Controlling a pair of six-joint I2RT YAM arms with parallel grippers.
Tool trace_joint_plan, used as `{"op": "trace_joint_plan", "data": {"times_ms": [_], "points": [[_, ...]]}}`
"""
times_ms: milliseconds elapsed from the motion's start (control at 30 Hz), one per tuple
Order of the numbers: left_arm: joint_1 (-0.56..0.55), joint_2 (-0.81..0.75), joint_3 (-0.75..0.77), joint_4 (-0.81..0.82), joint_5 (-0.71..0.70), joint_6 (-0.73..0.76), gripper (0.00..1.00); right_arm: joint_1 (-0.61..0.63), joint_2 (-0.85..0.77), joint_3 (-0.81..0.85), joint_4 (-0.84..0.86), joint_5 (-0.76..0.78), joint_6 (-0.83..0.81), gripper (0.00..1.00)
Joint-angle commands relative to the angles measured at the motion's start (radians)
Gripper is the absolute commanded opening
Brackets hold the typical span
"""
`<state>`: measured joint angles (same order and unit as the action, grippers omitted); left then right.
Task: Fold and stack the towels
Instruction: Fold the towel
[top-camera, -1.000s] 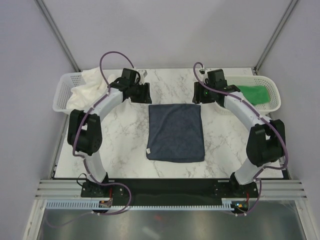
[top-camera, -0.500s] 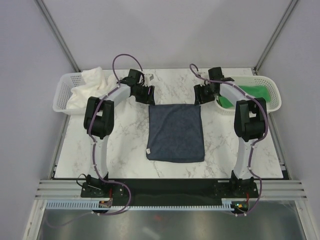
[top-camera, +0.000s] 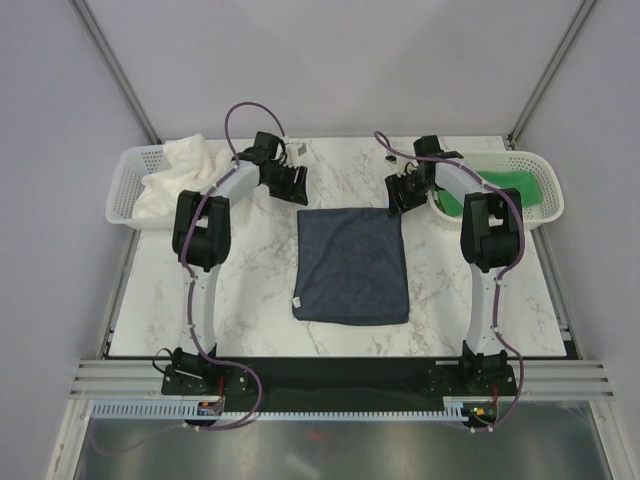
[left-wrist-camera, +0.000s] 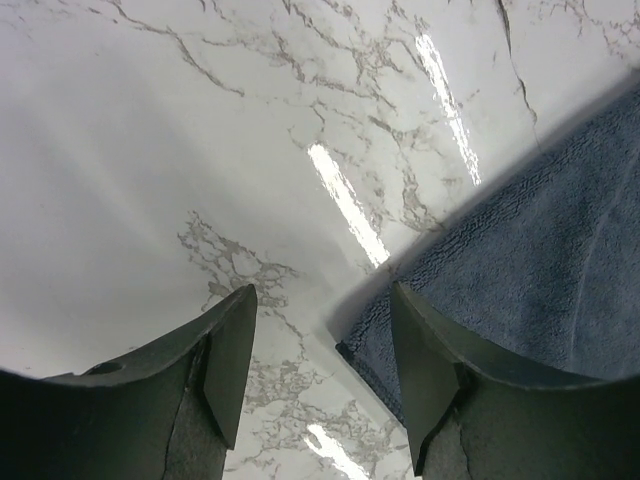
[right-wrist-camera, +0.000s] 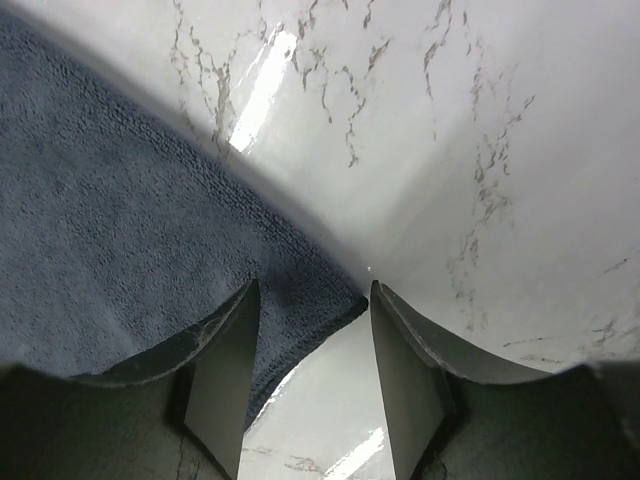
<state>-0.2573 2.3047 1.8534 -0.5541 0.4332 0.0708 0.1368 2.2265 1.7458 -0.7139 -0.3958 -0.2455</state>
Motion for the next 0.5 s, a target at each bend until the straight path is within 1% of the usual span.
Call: {"op": "trace_joint_plan", "data": {"times_ms": [0,133,267,333,467], "points": [[0.013,0.027,0.056,-0.056,0.052,0.073,0.63,-0.005,0.015,0.034,-0.048,-0.029,-0.054,0.56],[0.016,0.039,0.067,-0.084,0.107,0.092,0.6,-0.006,0.005,0.032,-0.062,-0.044,-0.067,0.52],[0.015,0.035,0.046,-0.107,0.177,0.118,0.56,-0.008,0.005,0.027,-0.067,-0.054,-0.075,0.49],[0.016,0.033,0.04,-0.113,0.194,0.126,0.55,-0.006,0.01,0.031,-0.07,-0.064,-0.077,0.47],[0.015,0.035,0.033,-0.125,0.214,0.132,0.49,-0.008,0.013,0.04,-0.071,-0.074,-0.081,0.45]]}}
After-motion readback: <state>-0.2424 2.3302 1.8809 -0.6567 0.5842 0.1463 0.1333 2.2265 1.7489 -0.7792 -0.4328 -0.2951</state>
